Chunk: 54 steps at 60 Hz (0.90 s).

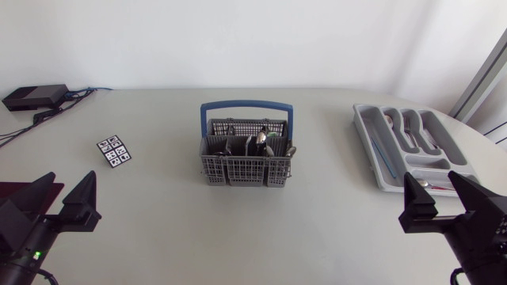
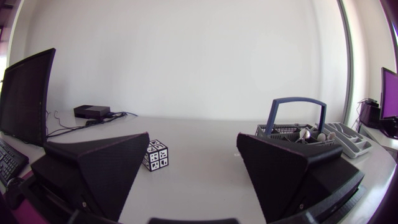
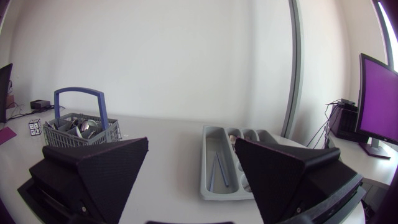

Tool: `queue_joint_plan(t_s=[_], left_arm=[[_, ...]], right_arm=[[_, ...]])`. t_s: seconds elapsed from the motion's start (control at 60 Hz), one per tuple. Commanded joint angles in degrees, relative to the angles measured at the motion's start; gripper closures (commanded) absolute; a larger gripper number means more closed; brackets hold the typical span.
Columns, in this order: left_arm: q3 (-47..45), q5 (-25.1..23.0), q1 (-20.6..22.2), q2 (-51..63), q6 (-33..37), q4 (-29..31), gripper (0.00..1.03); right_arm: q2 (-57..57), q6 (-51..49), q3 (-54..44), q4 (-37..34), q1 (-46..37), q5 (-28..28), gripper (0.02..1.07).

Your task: Transfer all utensils from the basket to the drawer tray.

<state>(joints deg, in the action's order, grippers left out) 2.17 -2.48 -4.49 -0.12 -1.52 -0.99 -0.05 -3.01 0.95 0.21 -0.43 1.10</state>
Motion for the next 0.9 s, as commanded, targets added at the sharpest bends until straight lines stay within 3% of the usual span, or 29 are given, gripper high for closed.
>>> queue_joint_plan(t_s=[0.0,0.45,0.883], left_arm=[[-2.2,0.4,0.2,-0.5,-1.3,0.8,0.04],[0.5,0.4,0.4,-0.4,-1.1,-2.9,0.08],[11.8,0.4,0.9,13.8,-3.8,-5.4,0.08]], right_arm=[[-0.3,0.2,-1.0,-0.2,0.5,0.0,0.06],[0.5,-0.3,0.3,1.9,1.1,0.6,0.06],[22.7,0.6,9.5,11.9,4.0,3.0,0.06]])
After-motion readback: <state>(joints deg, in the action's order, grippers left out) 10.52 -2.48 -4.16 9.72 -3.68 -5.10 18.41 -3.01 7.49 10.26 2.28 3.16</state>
